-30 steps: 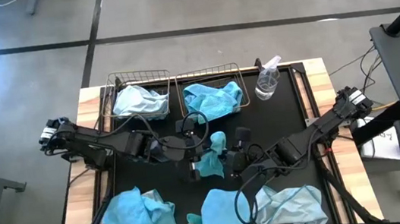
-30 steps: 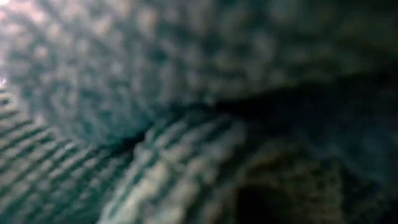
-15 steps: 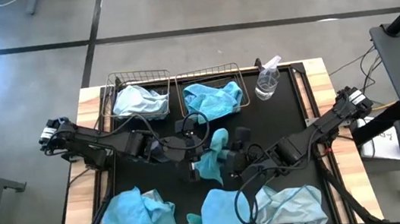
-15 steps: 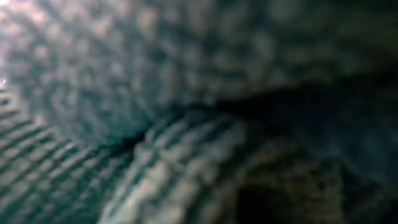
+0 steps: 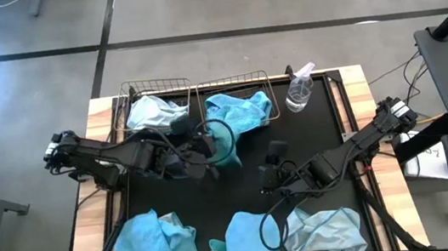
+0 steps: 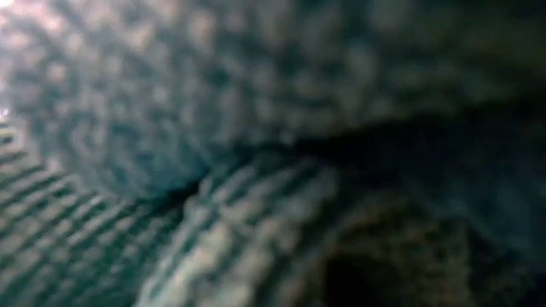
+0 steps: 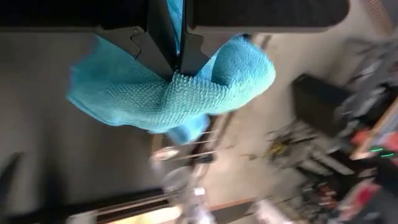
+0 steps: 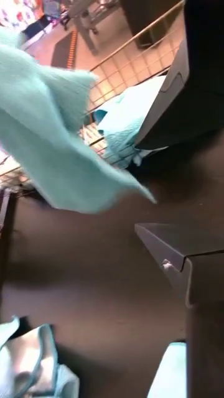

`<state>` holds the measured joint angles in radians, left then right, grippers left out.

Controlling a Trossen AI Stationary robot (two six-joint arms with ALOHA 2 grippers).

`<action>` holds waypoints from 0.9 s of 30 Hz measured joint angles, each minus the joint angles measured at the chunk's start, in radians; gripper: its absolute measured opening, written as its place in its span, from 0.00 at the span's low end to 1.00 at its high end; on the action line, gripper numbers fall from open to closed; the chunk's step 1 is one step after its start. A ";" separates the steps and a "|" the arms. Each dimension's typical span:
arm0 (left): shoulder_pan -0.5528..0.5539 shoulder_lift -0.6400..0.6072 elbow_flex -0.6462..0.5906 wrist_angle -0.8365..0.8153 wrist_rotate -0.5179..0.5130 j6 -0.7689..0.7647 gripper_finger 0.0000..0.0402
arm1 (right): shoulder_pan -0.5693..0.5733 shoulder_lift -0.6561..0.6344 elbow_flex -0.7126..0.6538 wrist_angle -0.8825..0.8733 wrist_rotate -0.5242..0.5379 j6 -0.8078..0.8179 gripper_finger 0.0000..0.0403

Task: Sort microfiber towel by color & place in baskets
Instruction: Put the blue microfiber towel into the right wire basket

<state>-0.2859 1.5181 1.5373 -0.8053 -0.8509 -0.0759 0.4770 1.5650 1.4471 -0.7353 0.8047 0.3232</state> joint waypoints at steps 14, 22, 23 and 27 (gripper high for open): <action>0.083 -0.005 0.231 -0.744 -0.279 -0.473 0.00 | 0.000 -0.001 0.000 -0.066 0.000 0.071 0.50; 0.244 -0.068 0.227 -0.764 -0.279 -0.458 0.00 | 0.001 -0.001 0.000 -0.075 -0.001 0.074 0.50; 0.270 -0.079 0.219 -0.766 -0.278 -0.457 0.00 | 0.002 -0.001 0.000 -0.076 -0.001 0.078 0.50; 0.372 -0.120 0.205 -0.767 -0.257 -0.457 0.00 | 0.003 -0.001 0.000 -0.083 -0.013 0.078 0.50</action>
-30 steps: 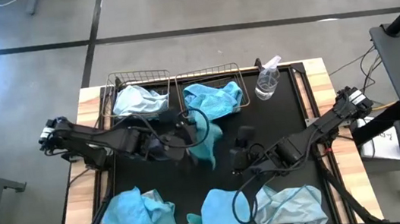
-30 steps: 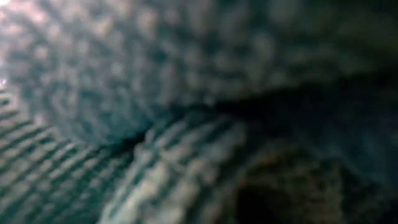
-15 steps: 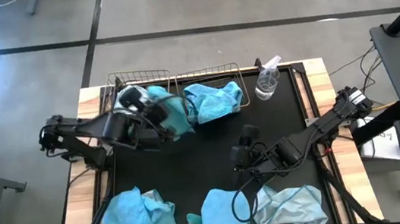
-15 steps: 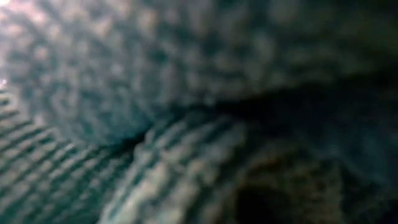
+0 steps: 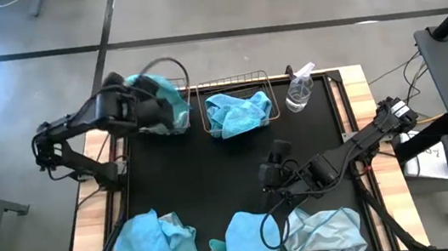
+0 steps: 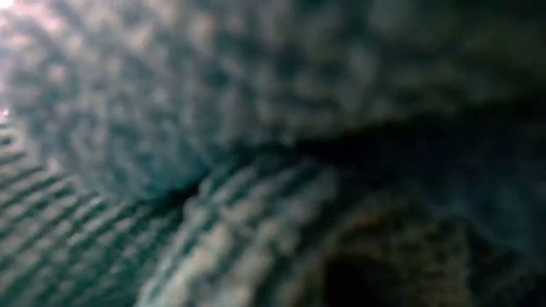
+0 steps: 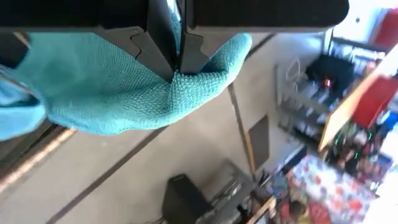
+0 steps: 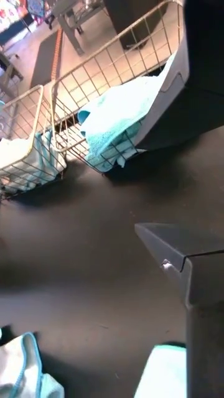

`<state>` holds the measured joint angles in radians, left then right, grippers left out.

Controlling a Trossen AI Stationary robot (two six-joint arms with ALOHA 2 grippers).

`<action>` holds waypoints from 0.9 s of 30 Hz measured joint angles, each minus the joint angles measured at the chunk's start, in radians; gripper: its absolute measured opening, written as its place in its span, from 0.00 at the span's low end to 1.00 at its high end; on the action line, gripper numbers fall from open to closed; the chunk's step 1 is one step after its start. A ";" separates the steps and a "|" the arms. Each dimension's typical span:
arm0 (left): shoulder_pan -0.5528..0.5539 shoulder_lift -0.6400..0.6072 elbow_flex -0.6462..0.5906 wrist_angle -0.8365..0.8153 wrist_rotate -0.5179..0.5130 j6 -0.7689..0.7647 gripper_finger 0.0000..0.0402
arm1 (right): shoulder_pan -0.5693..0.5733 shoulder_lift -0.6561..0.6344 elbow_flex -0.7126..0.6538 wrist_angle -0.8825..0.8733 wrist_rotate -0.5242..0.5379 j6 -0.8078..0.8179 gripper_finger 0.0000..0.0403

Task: Sort microfiber towel by color & place in baskets
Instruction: Put the blue microfiber towel into the right wire basket

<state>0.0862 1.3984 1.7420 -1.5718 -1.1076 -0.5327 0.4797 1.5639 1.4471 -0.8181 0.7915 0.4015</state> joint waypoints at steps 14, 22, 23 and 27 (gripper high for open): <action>0.094 -0.012 -0.003 0.112 0.148 0.092 0.00 | 0.000 0.000 0.000 -0.008 -0.014 0.000 0.50; 0.100 0.050 -0.004 0.412 0.297 0.337 0.00 | 0.000 0.000 0.000 -0.008 -0.014 0.003 0.50; 0.104 0.058 -0.004 0.449 0.321 0.364 0.00 | 0.000 0.000 0.000 -0.008 -0.014 0.003 0.50; 0.131 0.088 -0.004 0.590 0.444 0.454 0.00 | 0.000 0.000 0.000 -0.009 -0.014 0.003 0.50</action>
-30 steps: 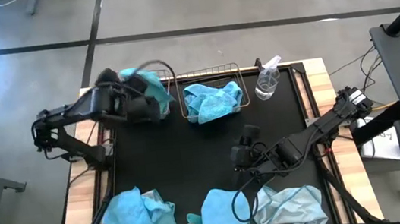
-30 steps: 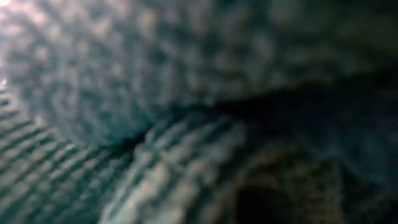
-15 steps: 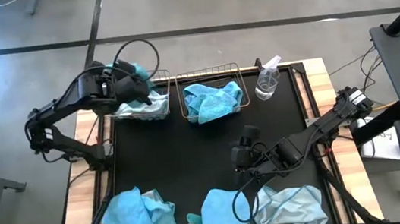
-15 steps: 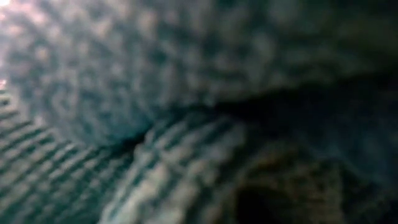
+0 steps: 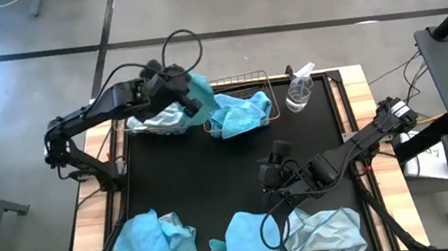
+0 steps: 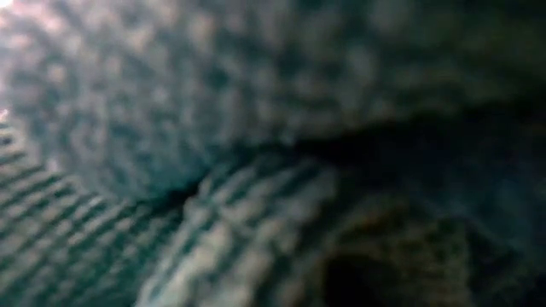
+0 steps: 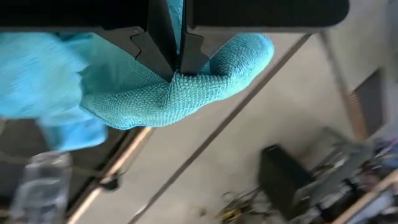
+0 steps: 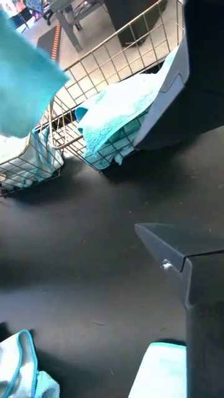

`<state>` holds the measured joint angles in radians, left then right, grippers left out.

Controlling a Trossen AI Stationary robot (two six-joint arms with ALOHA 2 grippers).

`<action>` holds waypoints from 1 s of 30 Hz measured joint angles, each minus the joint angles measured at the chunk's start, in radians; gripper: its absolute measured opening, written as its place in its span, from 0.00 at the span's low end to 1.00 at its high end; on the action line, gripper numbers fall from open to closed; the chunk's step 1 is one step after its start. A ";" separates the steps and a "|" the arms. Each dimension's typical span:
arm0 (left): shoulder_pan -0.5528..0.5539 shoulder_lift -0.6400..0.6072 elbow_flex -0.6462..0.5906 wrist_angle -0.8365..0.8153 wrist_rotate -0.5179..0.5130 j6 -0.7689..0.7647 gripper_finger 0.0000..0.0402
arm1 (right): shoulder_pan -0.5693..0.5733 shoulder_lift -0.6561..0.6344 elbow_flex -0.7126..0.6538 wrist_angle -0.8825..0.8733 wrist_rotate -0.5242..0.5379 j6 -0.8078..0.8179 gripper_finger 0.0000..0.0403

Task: Sort microfiber towel by color & place in baskets
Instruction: Put the blue microfiber towel into the right wire basket

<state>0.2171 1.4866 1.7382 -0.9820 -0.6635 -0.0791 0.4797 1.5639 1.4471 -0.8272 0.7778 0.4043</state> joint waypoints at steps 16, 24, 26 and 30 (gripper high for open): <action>0.155 0.153 0.000 0.200 0.288 0.096 0.00 | 0.000 0.000 -0.003 -0.008 0.000 0.000 0.50; 0.170 0.230 0.000 0.263 0.382 0.125 0.02 | 0.000 0.000 -0.003 -0.013 0.000 0.000 0.50; 0.172 0.236 0.000 0.255 0.403 0.127 0.06 | 0.000 0.000 -0.003 -0.019 0.000 0.000 0.50; 0.172 0.228 0.000 0.211 0.455 0.122 0.15 | 0.000 0.000 -0.003 -0.055 0.000 0.021 0.50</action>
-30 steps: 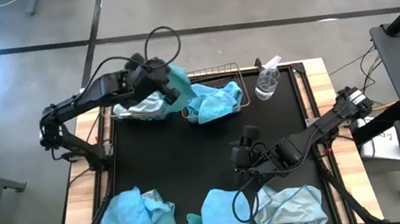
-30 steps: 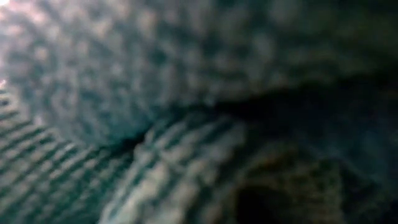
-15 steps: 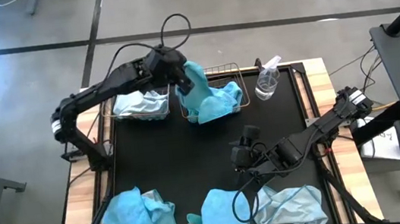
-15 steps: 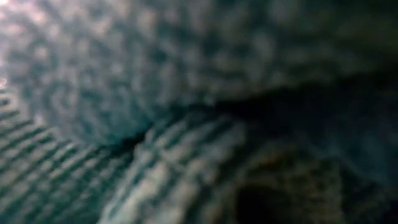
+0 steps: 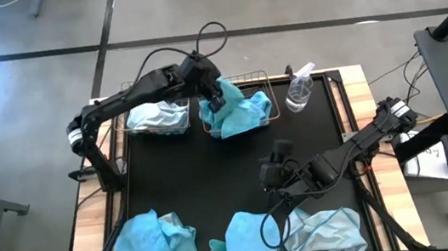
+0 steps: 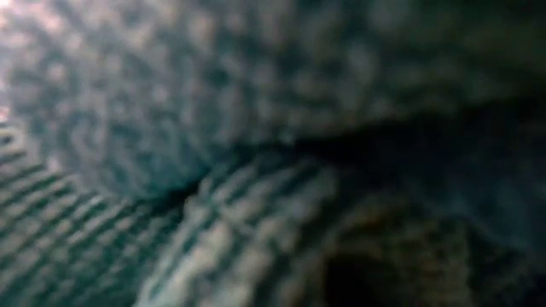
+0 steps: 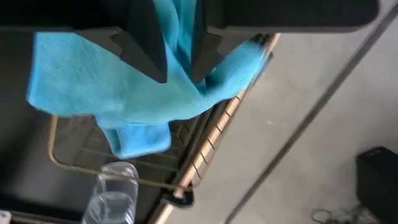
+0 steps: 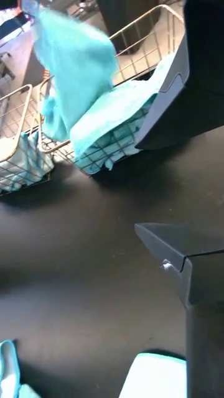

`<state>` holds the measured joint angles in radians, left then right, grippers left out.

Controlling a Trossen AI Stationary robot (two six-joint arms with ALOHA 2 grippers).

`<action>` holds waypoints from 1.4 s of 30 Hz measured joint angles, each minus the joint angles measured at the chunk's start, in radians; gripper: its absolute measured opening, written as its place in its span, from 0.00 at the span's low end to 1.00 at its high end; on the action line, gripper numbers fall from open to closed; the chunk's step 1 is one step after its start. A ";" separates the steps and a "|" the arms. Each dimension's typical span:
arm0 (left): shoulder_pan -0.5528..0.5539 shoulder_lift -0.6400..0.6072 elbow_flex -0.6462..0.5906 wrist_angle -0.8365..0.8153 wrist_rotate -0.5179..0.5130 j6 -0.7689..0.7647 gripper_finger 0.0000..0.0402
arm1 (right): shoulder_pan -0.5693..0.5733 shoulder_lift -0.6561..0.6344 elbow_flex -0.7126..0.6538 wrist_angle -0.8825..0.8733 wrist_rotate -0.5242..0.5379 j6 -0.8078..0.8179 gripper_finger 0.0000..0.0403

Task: Sort microfiber towel by color & place in baskets
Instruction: Put the blue microfiber towel into the right wire basket, then put the light-blue microfiber towel into the left wire basket

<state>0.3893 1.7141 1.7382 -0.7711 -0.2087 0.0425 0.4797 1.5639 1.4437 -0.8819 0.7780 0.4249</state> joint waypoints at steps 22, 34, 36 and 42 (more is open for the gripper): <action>-0.335 -0.042 0.000 -0.296 0.193 -0.137 0.37 | 0.014 0.000 -0.089 -0.248 -0.370 0.413 0.50; -0.612 -0.042 0.000 -0.283 0.052 -0.292 0.37 | 0.073 0.000 -0.302 -0.233 -0.696 0.693 0.50; -0.634 -0.042 0.000 -0.266 0.049 -0.296 0.37 | 0.080 0.000 -0.343 -0.200 -0.758 0.731 0.50; -0.650 -0.042 0.000 -0.254 0.015 -0.299 0.37 | 0.097 0.000 -0.456 0.050 -0.891 0.834 0.50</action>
<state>-0.2607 1.6722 1.7384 -1.0250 -0.1933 -0.2562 0.5768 1.5639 0.9876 -0.8315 -0.1127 1.2588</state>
